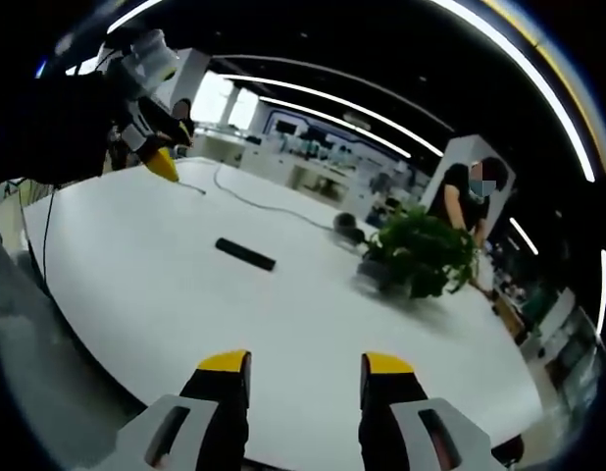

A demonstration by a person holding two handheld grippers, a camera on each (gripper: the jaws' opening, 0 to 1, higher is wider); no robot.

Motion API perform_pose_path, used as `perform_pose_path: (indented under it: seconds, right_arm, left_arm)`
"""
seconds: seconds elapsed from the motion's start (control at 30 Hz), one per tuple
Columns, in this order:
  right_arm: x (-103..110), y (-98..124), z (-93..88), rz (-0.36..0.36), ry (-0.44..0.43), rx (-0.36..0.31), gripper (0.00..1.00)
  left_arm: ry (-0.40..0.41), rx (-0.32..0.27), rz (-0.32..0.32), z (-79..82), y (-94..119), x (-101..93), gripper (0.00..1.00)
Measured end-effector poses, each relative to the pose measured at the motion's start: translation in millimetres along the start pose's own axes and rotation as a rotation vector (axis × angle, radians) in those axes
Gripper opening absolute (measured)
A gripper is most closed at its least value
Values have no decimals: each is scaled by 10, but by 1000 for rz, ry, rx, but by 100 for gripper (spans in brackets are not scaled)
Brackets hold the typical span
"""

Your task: Press the specified remote control buttons in sequence, fully releasing each button before pressing the next.

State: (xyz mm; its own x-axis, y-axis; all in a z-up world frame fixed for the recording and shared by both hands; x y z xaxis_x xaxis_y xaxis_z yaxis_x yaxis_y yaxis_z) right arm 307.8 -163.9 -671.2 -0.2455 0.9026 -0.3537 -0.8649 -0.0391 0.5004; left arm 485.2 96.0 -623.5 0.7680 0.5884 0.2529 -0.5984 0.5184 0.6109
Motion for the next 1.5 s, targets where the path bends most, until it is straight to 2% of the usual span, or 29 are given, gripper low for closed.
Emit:
perform_pose_path:
  seconds: [0.23, 0.47, 0.83, 1.1, 1.2, 1.33, 1.4, 1.5]
  right_arm:
    - [4, -12, -19, 1, 7, 15, 41]
    - [-5, -19, -34, -5, 4, 26, 40]
    - [-19, -33, -65, -16, 3, 50, 38]
    - [-11, -44, -87, -13, 12, 69, 38]
    - [-11, -45, -96, -14, 12, 75, 38]
    - [-13, -49, -102, -16, 12, 82, 38]
    - [-9, -51, -106, -14, 13, 85, 38]
    - [-4, -55, -112, -13, 17, 92, 38]
  left_arm:
    - [-71, 45, -65, 37, -298, 109, 75]
    - [-146, 113, -171, -35, -684, 185, 70]
    - [-260, 189, -269, -67, -1197, 282, 61]
    - [-276, 252, -328, -149, -1527, 347, 54]
    - [-272, 279, -340, -224, -1632, 397, 54]
    - [-215, 310, -364, -340, -1760, 438, 53]
    - [-215, 333, -372, -421, -1839, 459, 53]
    - [-211, 355, -383, -510, -1933, 485, 48]
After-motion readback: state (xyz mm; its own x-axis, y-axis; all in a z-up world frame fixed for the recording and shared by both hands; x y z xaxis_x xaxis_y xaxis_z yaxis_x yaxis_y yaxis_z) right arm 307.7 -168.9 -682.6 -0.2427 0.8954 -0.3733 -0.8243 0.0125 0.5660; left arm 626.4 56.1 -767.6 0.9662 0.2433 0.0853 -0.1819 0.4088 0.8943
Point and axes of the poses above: the point that each gripper's makers call its tool centre point, and the gripper's own axes: y roughly backward along the fingers, x roughly to its left, z roughly out of its top, the point moved 6 cm from there along y, roughly backward along the fingers, and after that the axes turned 1 degree about -y, right-handed, at the moved point
